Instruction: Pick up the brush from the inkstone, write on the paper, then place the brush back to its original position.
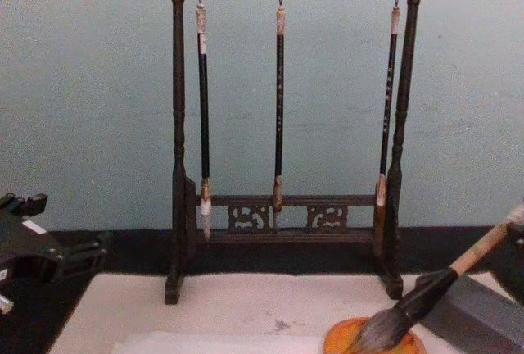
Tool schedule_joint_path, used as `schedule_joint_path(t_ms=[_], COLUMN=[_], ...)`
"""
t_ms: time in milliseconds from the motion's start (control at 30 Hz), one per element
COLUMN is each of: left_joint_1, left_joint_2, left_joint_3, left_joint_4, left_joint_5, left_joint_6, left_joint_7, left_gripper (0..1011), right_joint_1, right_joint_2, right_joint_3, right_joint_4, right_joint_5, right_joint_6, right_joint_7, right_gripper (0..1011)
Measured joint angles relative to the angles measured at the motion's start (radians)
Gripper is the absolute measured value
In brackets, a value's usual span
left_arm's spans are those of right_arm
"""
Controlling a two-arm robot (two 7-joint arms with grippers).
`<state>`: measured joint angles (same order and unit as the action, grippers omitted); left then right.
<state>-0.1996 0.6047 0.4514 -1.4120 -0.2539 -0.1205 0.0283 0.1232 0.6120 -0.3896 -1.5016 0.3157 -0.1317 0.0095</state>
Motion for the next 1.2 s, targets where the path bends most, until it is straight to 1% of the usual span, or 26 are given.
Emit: schedule_joint_path(t_ms=[100, 133, 267, 300, 333, 367, 433, 467, 533, 567, 667, 700, 733, 767, 833, 867, 933, 967, 1067, 1167, 1200], left_joint_1=[0.000, 0.000, 0.000, 0.000, 0.000, 0.000, 0.000, 0.000, 0.000, 0.000, 0.000, 0.000, 0.000, 0.000, 0.000, 0.000, 0.000, 0.000, 0.000, 0.000, 0.000], left_joint_2=[0.000, 0.000, 0.000, 0.000, 0.000, 0.000, 0.000, 0.000, 0.000, 0.000, 0.000, 0.000, 0.000, 0.000, 0.000, 0.000, 0.000, 0.000, 0.000, 0.000, 0.000], left_joint_3=[0.000, 0.000, 0.000, 0.000, 0.000, 0.000, 0.000, 0.000, 0.000, 0.000, 0.000, 0.000, 0.000, 0.000, 0.000, 0.000, 0.000, 0.000, 0.000, 0.000, 0.000], left_joint_4=[0.000, 0.000, 0.000, 0.000, 0.000, 0.000, 0.000, 0.000, 0.000, 0.000, 0.000, 0.000, 0.000, 0.000, 0.000, 0.000, 0.000, 0.000, 0.000, 0.000, 0.000], left_joint_5=[0.000, 0.000, 0.000, 0.000, 0.000, 0.000, 0.000, 0.000, 0.000, 0.000, 0.000, 0.000, 0.000, 0.000, 0.000, 0.000, 0.000, 0.000, 0.000, 0.000, 0.000], left_joint_6=[0.000, 0.000, 0.000, 0.000, 0.000, 0.000, 0.000, 0.000, 0.000, 0.000, 0.000, 0.000, 0.000, 0.000, 0.000, 0.000, 0.000, 0.000, 0.000, 0.000, 0.000], left_joint_7=[0.000, 0.000, 0.000, 0.000, 0.000, 0.000, 0.000, 0.000, 0.000, 0.000, 0.000, 0.000, 0.000, 0.000, 0.000, 0.000, 0.000, 0.000, 0.000, 0.000, 0.000], left_gripper=[1010, 1010, 1010, 1010, 1010, 1010, 1009, 1010, 1010, 1009, 1009, 1010, 1010, 1010, 1010, 1010, 1010, 1010, 1010, 1010, 1009], right_joint_1=[-0.024, -0.040, -0.070, -0.081, -0.086, -0.094, -0.100, -0.105, -0.107, -0.108, -0.107, -0.105, -0.104, -0.099, -0.093, -0.086, -0.080, -0.071, -0.056, -0.026, -0.020], right_joint_2=[-0.003, -0.008, -0.019, -0.026, -0.031, -0.040, -0.052, -0.066, -0.081, -0.096, -0.120, -0.135, -0.141, -0.152, -0.161, -0.169, -0.176, -0.183, -0.193, -0.203, -0.205], right_joint_3=[0.025, 0.043, 0.079, 0.096, 0.105, 0.123, 0.141, 0.161, 0.180, 0.198, 0.223, 0.238, 0.244, 0.253, 0.260, 0.265, 0.268, 0.270, 0.271, 0.268, 0.267], right_joint_4=[-0.020, -0.032, -0.052, -0.058, -0.060, -0.061, -0.061, -0.057, -0.052, -0.046, -0.038, -0.031, -0.028, -0.019, -0.010, -0.002, 0.006, 0.017, 0.037, 0.077, 0.084], right_joint_5=[0.050, 0.089, 0.162, 0.198, 0.216, 0.258, 0.301, 0.355, 0.404, 0.453, 0.522, 0.570, 0.594, 0.641, 0.680, 0.713, 0.743, 0.769, 0.805, 0.851, 0.858], right_joint_6=[0.013, 0.025, 0.051, 0.063, 0.069, 0.084, 0.099, 0.120, 0.142, 0.167, 0.208, 0.238, 0.252, 0.278, 0.300, 0.317, 0.334, 0.349, 0.371, 0.400, 0.404], right_joint_7=[0.019, 0.032, 0.056, 0.069, 0.075, 0.091, 0.109, 0.132, 0.155, 0.175, 0.199, 0.213, 0.217, 0.225, 0.230, 0.233, 0.236, 0.236, 0.237, 0.240, 0.241], right_gripper=[1000, 1000, 1000, 1000, 1000, 1000, 1000, 1000, 1000, 1000, 1000, 1000, 1000, 1000, 1000, 1000, 1000, 1000, 1000, 1000, 1000])
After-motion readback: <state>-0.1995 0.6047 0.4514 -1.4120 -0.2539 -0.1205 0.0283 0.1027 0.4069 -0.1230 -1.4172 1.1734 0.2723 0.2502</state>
